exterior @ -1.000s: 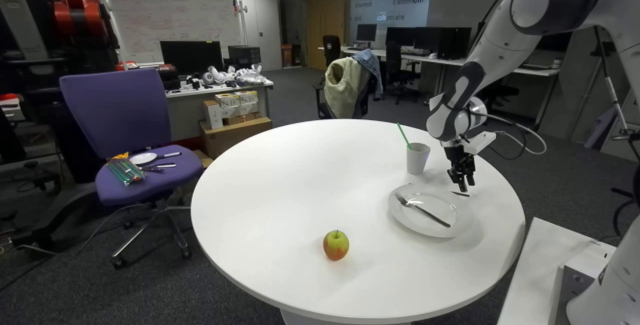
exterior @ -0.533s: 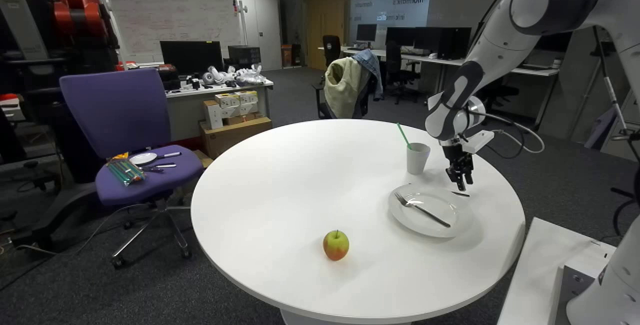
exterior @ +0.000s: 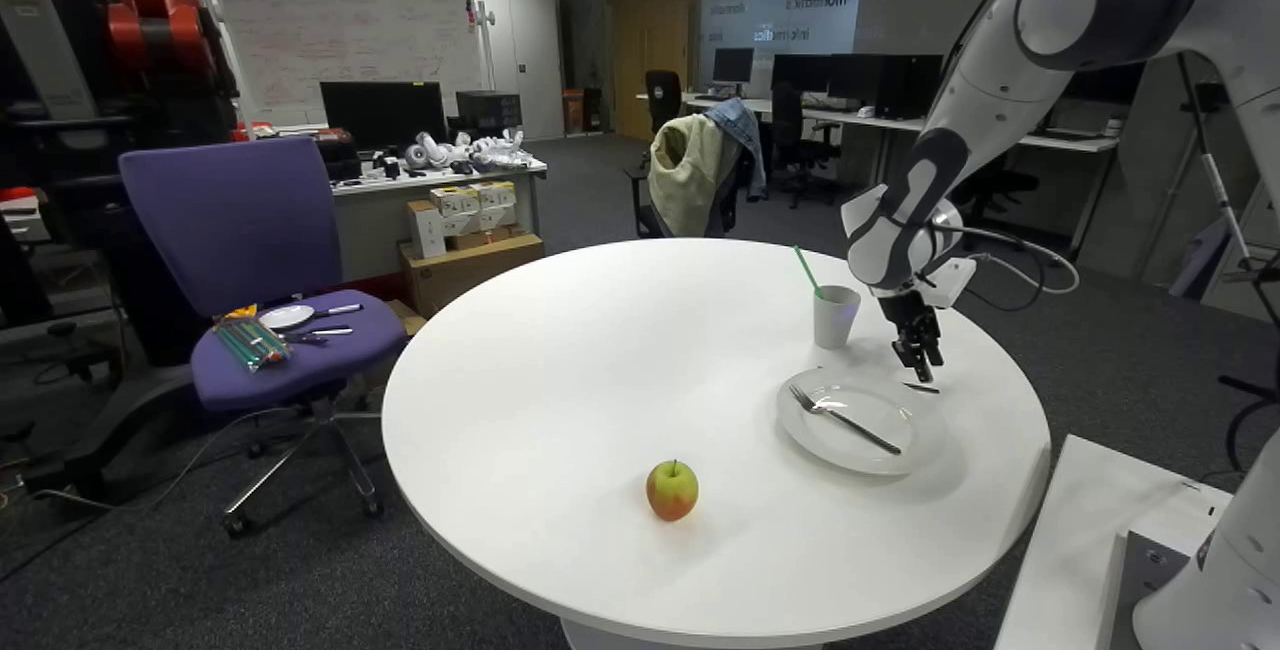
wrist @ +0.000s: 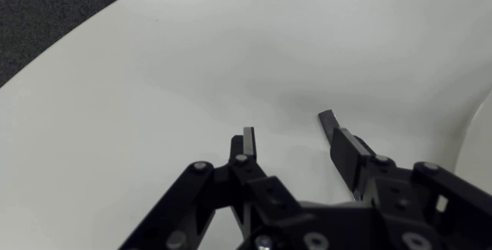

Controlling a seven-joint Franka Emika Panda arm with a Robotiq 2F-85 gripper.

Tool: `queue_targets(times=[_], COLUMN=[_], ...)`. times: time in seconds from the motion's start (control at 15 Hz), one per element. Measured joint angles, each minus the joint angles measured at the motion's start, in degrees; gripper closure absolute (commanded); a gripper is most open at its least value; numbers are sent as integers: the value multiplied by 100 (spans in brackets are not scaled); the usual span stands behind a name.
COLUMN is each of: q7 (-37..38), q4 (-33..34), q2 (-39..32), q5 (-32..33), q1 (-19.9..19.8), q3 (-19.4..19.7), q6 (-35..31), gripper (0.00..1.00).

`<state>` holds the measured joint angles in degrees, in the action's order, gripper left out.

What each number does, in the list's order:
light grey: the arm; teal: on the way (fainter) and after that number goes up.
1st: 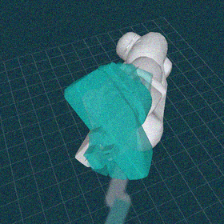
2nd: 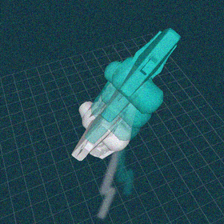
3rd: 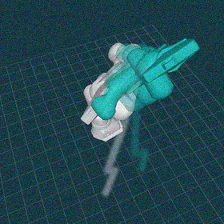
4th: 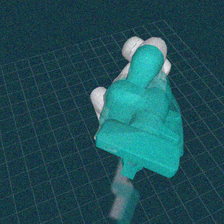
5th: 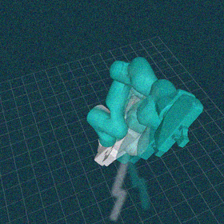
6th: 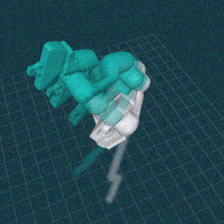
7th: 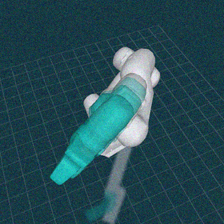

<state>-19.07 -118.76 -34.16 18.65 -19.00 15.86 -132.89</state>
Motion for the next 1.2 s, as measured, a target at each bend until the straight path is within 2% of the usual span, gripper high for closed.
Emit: queue_targets(times=[0.4, 1.2], q7=[-407, -1750], q4=[-105, -225], q2=[1, 36], q5=[450, 454], q1=[38, -65], q3=[-41, -261], q6=[-9, -1], gripper=[42, 36])
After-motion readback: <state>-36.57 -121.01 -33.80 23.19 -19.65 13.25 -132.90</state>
